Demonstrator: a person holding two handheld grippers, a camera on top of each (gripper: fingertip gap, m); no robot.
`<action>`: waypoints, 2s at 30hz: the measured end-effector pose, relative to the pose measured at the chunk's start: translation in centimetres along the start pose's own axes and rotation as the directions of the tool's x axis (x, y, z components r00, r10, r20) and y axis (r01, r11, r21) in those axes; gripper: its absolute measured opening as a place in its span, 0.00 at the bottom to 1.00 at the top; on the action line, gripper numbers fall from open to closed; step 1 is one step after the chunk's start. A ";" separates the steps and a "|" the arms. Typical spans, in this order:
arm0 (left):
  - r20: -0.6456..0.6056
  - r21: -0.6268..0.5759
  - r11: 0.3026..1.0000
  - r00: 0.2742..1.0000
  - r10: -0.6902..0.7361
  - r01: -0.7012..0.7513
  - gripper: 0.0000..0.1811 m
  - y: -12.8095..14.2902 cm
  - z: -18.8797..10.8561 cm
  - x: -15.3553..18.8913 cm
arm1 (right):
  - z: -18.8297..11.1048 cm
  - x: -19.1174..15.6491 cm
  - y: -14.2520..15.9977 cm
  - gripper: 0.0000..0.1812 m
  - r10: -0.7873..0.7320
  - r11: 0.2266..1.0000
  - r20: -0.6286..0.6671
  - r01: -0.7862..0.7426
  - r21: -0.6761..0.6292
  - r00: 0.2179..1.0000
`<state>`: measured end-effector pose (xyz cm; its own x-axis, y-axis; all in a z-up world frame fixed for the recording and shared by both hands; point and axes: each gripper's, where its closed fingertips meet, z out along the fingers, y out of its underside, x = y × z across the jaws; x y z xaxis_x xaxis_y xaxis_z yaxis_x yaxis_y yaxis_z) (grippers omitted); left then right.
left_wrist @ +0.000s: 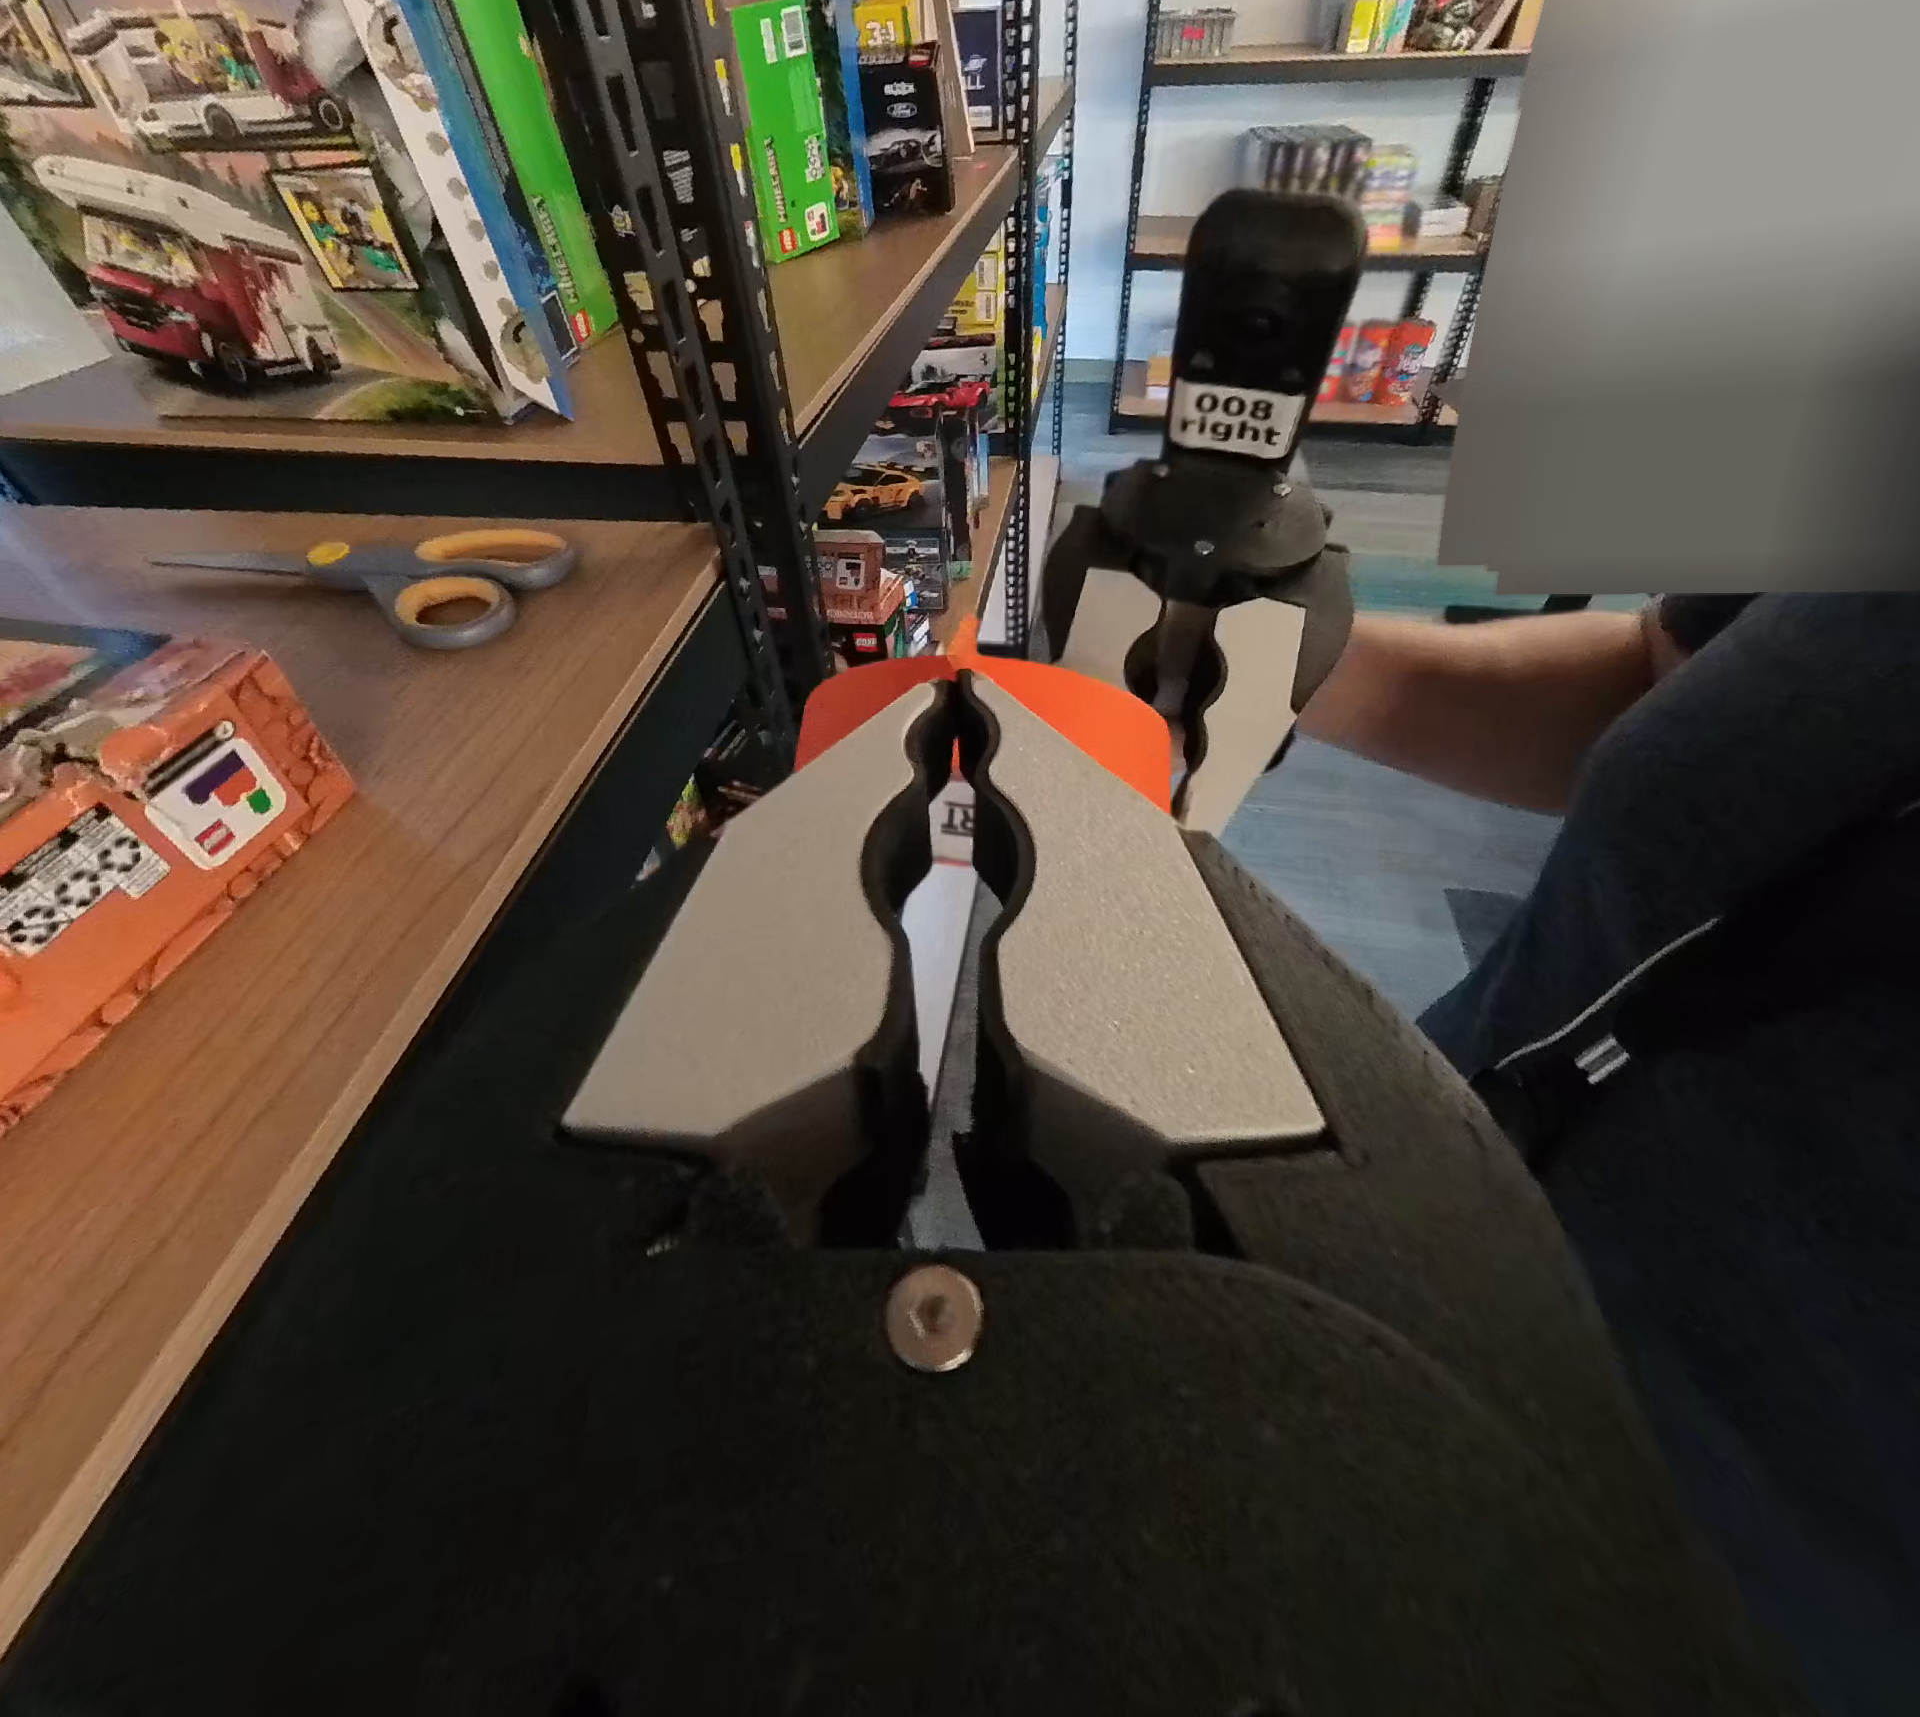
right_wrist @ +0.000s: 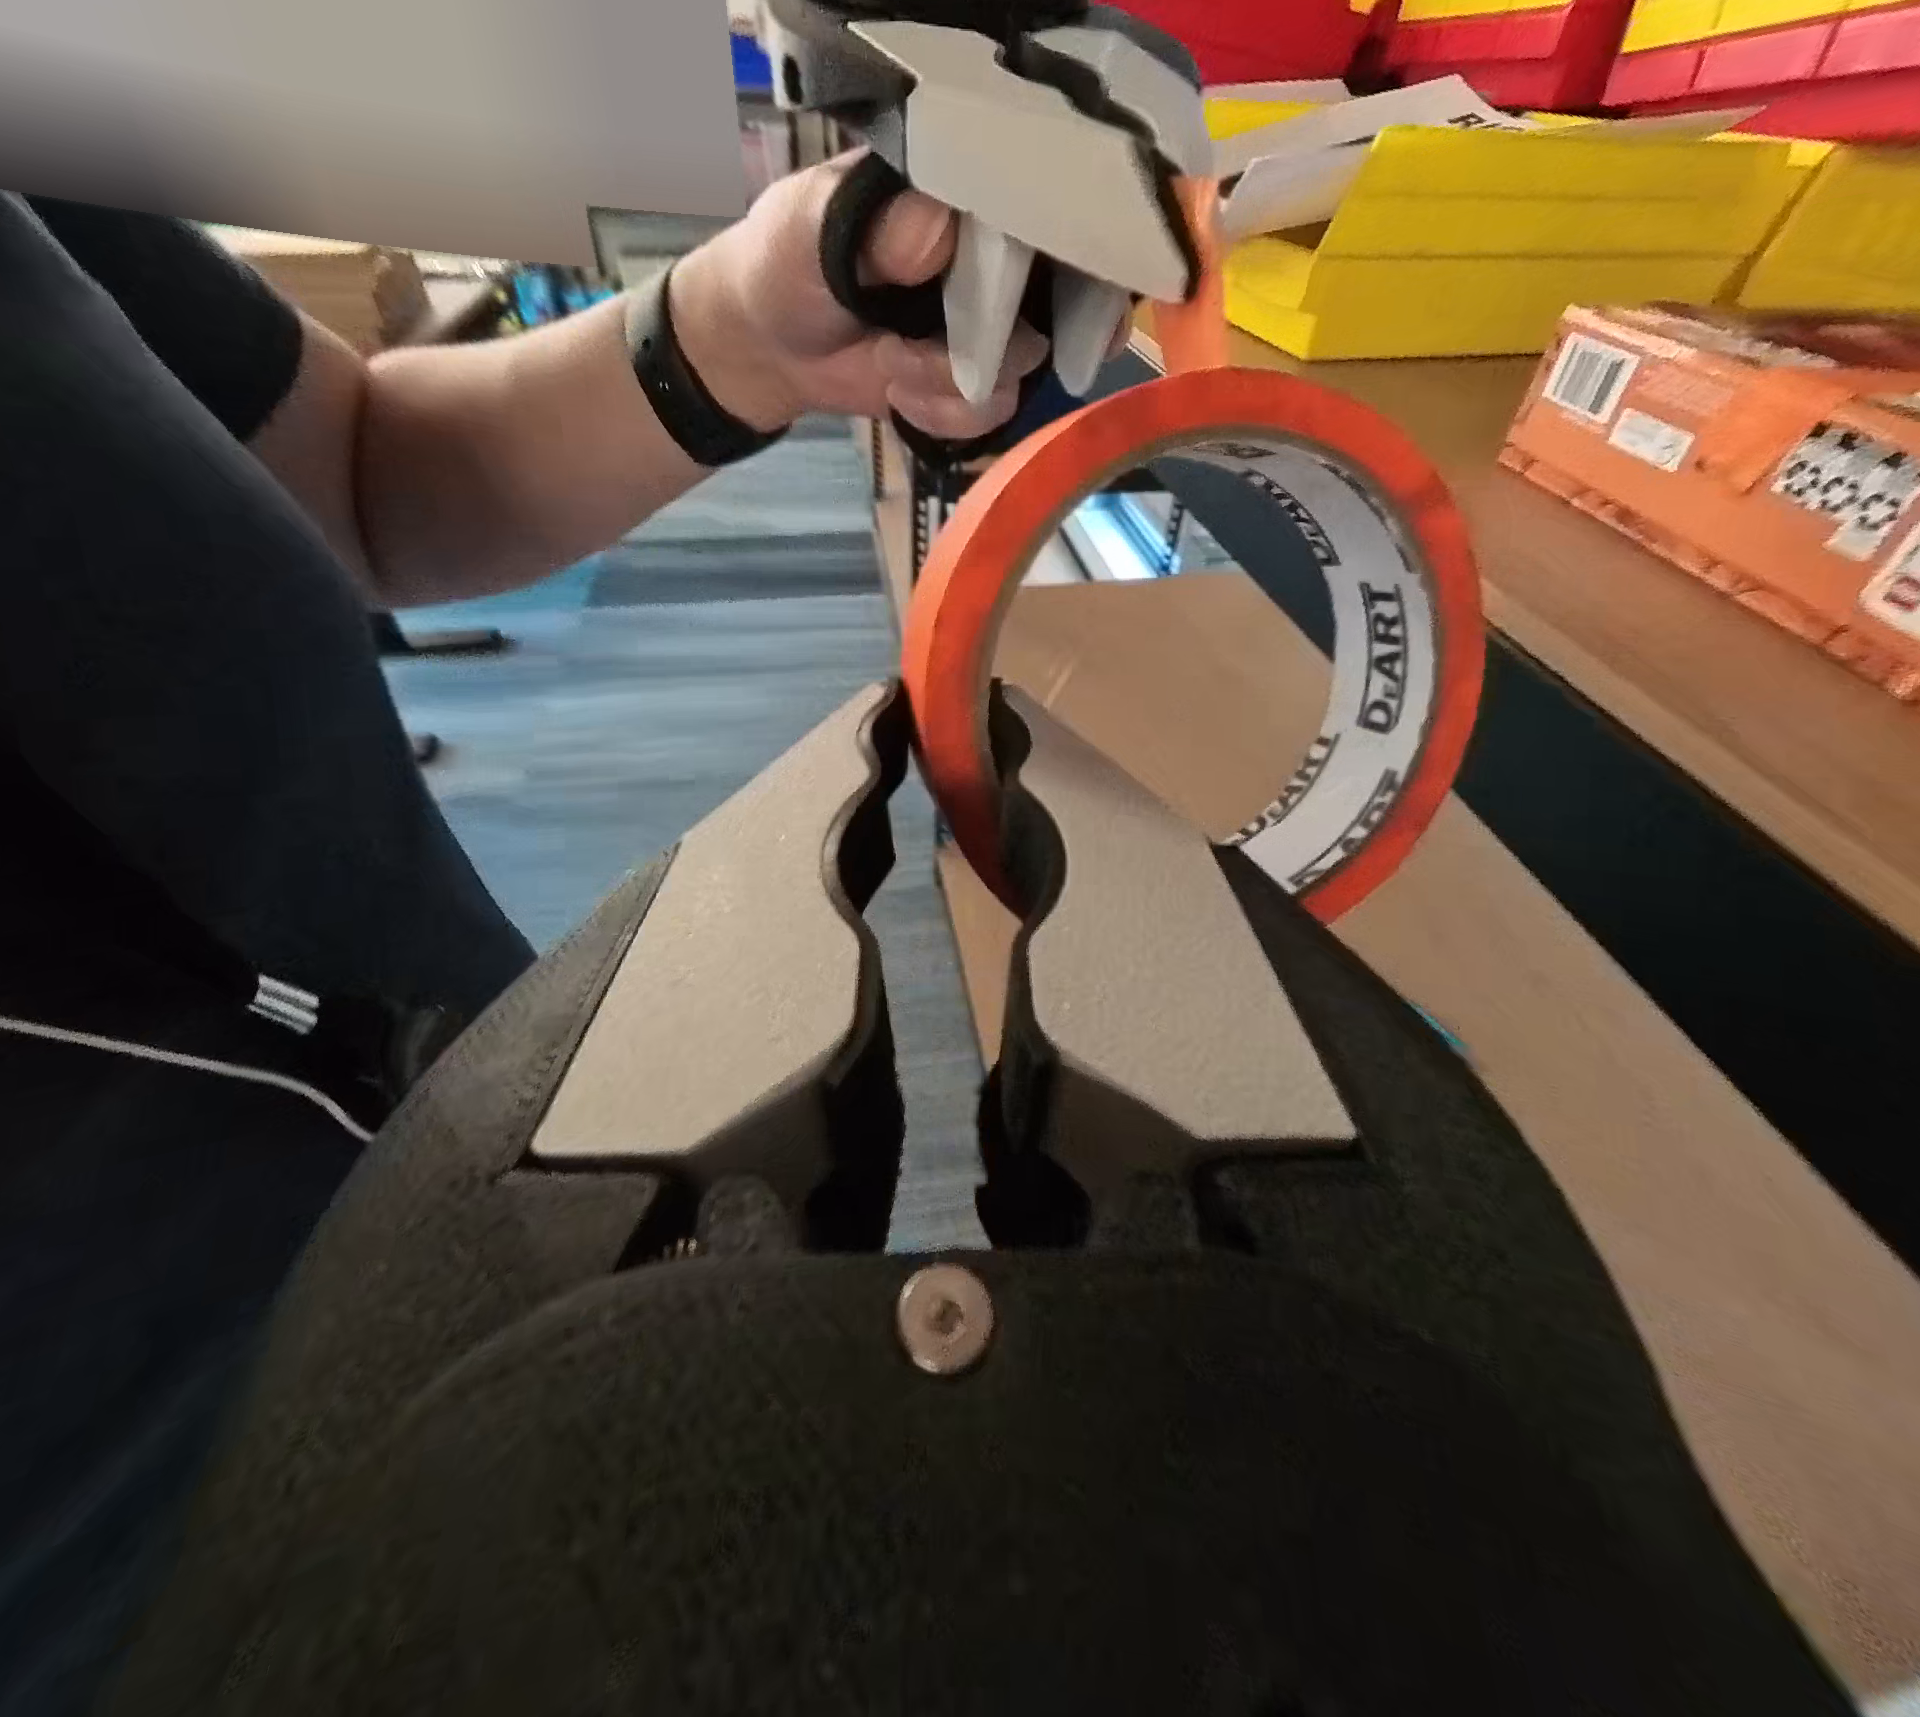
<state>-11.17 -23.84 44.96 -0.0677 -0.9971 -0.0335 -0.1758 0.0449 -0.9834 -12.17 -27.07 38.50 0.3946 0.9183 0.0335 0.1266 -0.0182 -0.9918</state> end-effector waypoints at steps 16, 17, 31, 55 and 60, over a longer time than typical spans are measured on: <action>0.080 -0.007 0.997 0.994 -0.071 0.072 0.00 -0.9 0.3 -1.8 | 1.8 2.9 -0.4 0.06 0.534 0.812 0.163 -0.557 0.177 0.830; 0.083 -0.011 0.997 0.994 -0.071 0.072 0.00 -0.9 0.5 -1.9 | 1.8 3.5 -0.2 0.06 0.567 0.788 0.158 -0.588 0.183 0.809; 0.127 -0.127 0.992 0.992 -0.005 0.021 0.00 -1.4 1.5 -3.4 | 2.5 8.1 1.9 0.04 0.755 0.655 -0.030 -0.750 0.092 0.655; 0.230 -0.377 0.923 0.959 0.169 -0.072 0.00 -5.5 -10.1 -10.7 | -6.8 26.6 0.6 0.23 -0.200 0.623 -0.838 -0.594 -0.509 0.508; 0.134 -0.346 0.930 0.974 0.182 -0.126 0.00 -6.1 -10.8 -11.2 | -7.0 29.4 2.1 0.16 -0.139 0.446 -0.881 -0.765 -0.464 0.453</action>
<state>-19.89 -12.28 53.30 0.0338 -0.9713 -0.2356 -0.4948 0.1885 -0.8483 6.07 -2.84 38.28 0.9627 0.0702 0.2613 0.1768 -0.8943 -0.4111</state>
